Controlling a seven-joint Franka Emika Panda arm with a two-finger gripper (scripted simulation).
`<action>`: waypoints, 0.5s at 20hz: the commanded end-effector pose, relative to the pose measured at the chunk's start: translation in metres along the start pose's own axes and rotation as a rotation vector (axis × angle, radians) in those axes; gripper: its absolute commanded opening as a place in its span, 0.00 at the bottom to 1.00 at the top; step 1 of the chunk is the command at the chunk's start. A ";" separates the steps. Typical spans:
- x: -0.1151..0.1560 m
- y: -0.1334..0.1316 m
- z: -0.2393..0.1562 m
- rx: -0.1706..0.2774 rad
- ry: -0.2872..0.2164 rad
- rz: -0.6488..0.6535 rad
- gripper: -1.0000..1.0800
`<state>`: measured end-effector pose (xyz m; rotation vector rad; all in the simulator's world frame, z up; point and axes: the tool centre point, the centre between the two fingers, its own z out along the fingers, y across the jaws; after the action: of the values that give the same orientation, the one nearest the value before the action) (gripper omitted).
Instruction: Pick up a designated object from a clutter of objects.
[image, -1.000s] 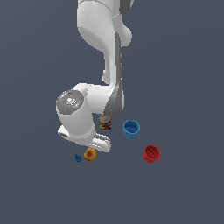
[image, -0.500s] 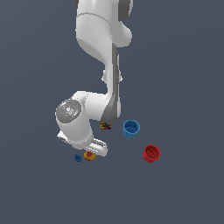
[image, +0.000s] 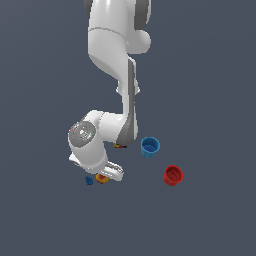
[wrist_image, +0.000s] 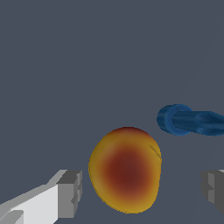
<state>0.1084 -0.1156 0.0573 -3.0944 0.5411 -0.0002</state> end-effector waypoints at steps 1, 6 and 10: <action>-0.001 0.000 0.013 0.000 -0.001 0.000 0.96; 0.001 0.000 0.022 0.000 0.000 0.001 0.96; 0.001 0.000 0.022 0.000 0.000 0.001 0.00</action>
<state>0.1116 -0.1120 0.0381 -3.0931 0.5339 -0.0081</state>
